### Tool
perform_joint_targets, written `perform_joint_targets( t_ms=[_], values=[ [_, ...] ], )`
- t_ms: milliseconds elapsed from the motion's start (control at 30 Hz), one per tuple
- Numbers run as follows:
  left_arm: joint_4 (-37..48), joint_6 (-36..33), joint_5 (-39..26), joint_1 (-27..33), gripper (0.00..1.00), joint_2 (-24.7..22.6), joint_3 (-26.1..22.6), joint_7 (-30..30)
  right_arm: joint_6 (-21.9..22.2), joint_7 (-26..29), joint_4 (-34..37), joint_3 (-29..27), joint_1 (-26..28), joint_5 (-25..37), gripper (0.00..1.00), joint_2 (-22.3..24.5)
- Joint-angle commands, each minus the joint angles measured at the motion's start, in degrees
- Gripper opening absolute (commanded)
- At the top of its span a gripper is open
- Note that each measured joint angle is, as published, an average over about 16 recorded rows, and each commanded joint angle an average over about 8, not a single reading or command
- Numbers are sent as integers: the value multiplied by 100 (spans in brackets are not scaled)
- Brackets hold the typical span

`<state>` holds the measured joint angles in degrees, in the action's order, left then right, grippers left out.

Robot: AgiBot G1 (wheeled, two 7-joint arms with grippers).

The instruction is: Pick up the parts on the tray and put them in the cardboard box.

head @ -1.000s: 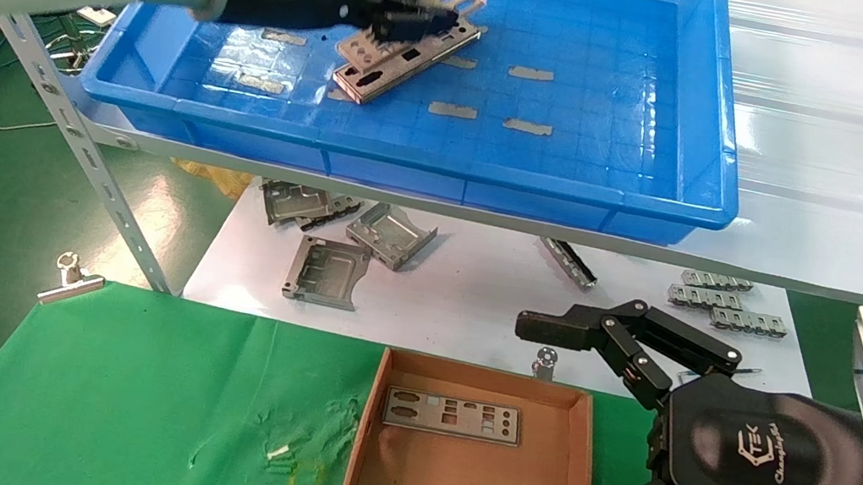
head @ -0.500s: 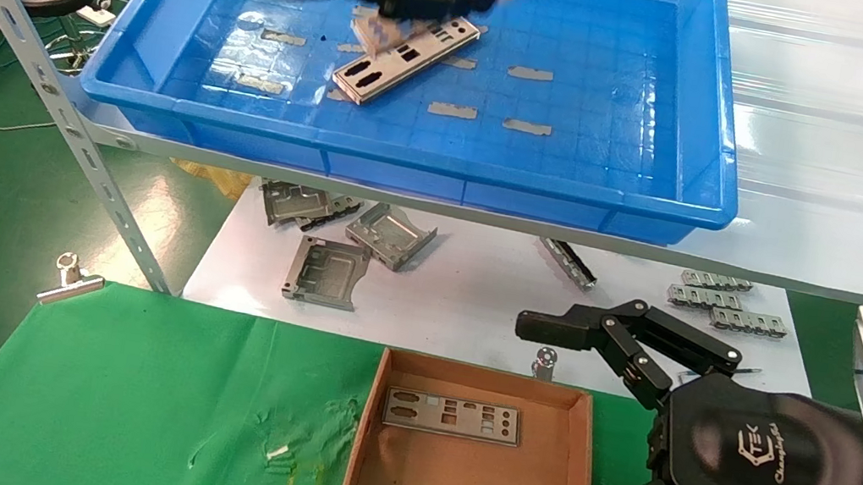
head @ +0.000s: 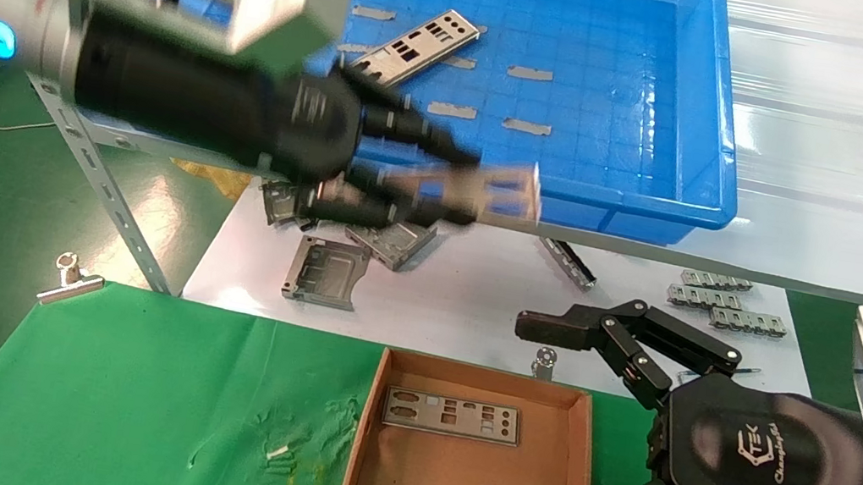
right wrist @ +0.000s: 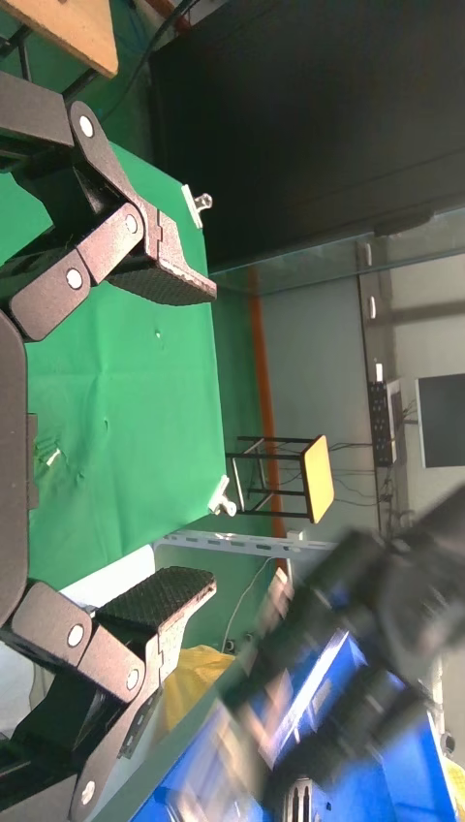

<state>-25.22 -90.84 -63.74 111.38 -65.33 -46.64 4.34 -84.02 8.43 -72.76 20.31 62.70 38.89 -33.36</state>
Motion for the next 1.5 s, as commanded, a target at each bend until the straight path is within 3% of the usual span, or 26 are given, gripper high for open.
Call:
perform_joint_targets(
  t_ms=[33,267,600,833,1100,1167,1367,1433,1500],
  values=[
    [-438,-14,41,-150,0,146,-135,26,0,0,0,0,0,0,100,0],
    [-1501,390,249,-1080,0,412,-302,117,0,0,0,1,0,0,100,0],
    [-1886,1925,44,-2445,0,61,-296,1015,1,-1,0,1,0,-1,100,1],
    [-1604,2517,-193,-2773,0,-405,-361,1664,1,-1,0,2,1,-1,100,1],
    [-1011,2637,-378,-2801,1,-808,-453,2257,1,-1,0,3,1,-2,100,1],
    [-843,2638,-377,-2796,14,-877,-449,2391,1,-1,0,3,1,-2,100,1],
    [-387,2638,-332,-2771,87,-1039,-411,2790,1,-2,0,3,1,-2,100,1],
    [-267,2611,-316,-2756,99,-1079,-409,2895,1,-2,0,3,1,-2,100,1],
    [-163,2572,-297,-2737,100,-1109,-413,2979,1,-2,0,4,1,-2,100,1]
  ],
)
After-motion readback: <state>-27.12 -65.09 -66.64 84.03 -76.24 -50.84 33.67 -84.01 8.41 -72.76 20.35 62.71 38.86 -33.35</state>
